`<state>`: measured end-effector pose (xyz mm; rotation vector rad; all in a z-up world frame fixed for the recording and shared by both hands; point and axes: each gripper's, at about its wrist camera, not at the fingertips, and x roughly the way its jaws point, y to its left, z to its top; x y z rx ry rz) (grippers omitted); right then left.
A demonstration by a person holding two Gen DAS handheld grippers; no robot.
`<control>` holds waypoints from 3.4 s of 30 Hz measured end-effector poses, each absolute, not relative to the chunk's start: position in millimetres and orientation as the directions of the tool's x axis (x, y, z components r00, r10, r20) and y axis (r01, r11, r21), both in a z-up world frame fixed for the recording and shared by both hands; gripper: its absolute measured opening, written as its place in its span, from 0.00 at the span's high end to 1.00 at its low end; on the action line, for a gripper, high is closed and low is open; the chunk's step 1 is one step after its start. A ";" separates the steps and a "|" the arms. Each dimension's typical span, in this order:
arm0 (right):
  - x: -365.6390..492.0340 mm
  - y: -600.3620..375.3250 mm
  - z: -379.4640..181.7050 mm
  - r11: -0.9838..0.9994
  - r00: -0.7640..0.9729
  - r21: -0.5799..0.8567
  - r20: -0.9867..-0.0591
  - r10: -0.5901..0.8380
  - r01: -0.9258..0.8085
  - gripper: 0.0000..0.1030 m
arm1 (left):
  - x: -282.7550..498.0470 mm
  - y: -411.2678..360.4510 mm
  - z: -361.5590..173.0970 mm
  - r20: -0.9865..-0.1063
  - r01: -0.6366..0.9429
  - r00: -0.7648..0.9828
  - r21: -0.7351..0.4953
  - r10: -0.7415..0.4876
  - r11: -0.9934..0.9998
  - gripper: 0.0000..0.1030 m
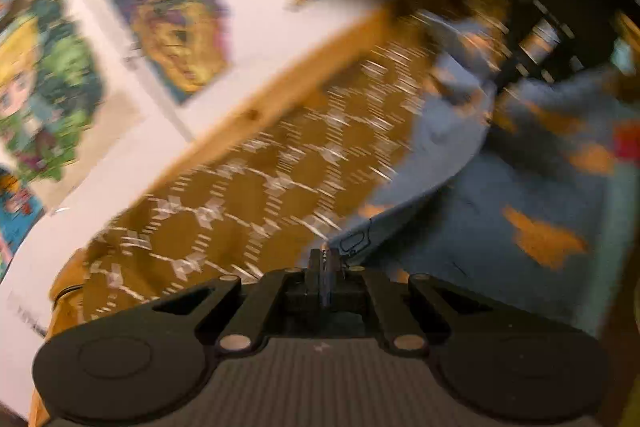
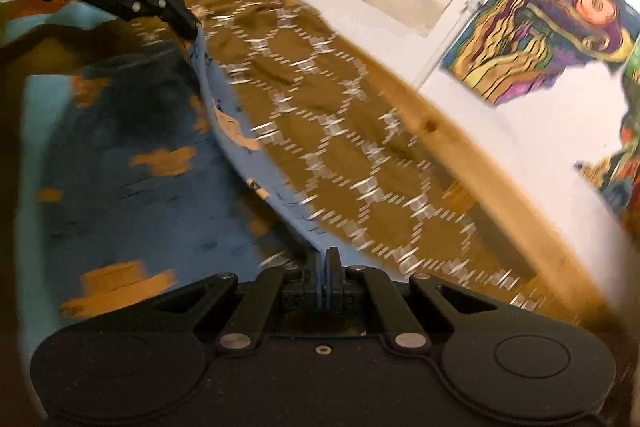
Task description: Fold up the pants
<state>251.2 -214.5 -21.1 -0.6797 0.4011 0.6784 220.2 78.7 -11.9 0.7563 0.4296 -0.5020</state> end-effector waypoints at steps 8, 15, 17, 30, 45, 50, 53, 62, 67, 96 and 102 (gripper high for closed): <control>175.3 -209.2 -62.0 0.571 0.670 -0.398 -0.616 0.414 -0.718 1.00 | 173.0 65.1 -68.6 -0.663 0.690 0.706 0.564 -0.250 0.454 0.99; 147.7 -195.8 -96.1 0.572 0.693 -0.439 -0.625 0.360 -0.693 0.97 | 158.4 58.2 -102.7 -0.679 0.691 0.706 0.596 -0.203 0.409 0.99; 146.9 -193.3 -103.6 0.559 0.702 -0.463 -0.621 0.348 -0.687 0.92 | 155.3 57.1 -108.4 -0.672 0.686 0.714 0.617 -0.196 0.385 0.99; 151.9 -183.0 -104.2 0.401 0.676 -0.547 -0.642 0.362 -0.734 1.00 | 155.2 57.0 -101.1 -0.678 0.686 0.708 0.596 -0.197 0.417 0.99; 101.5 -183.2 -101.6 0.343 0.633 -0.534 -0.682 0.366 -0.773 1.00 | 139.3 62.1 -109.1 -0.716 0.730 0.667 0.570 -0.209 0.377 1.00; 100.0 -183.8 -102.5 0.368 0.652 -0.540 -0.663 0.367 -0.757 1.00 | 140.9 62.3 -110.1 -0.715 0.726 0.668 0.567 -0.206 0.389 0.99; 101.5 -187.1 -99.2 0.375 0.665 -0.552 -0.650 0.368 -0.745 0.88 | 140.2 62.9 -109.7 -0.720 0.730 0.663 0.562 -0.204 0.389 0.99; 127.4 -216.8 -81.3 0.582 0.674 -0.410 -0.646 0.358 -0.702 0.57 | 148.7 75.1 -94.5 -0.803 0.780 0.534 0.349 -0.263 0.519 0.85; 152.7 -246.8 -69.4 0.763 0.753 -0.341 -0.597 0.276 -0.549 0.23 | 162.0 65.0 -53.5 -0.746 0.756 0.525 0.186 -0.410 0.628 0.15; 311.8 -338.2 -3.9 0.956 0.741 0.011 -0.629 0.234 -0.293 0.24 | 265.5 -131.4 -96.5 -0.620 0.745 0.338 -0.283 -0.708 0.604 0.33; 307.5 -340.3 -11.7 0.958 0.726 0.015 -0.650 0.226 -0.285 0.32 | 269.3 -131.5 -97.7 -0.607 0.714 0.342 -0.328 -0.717 0.618 0.44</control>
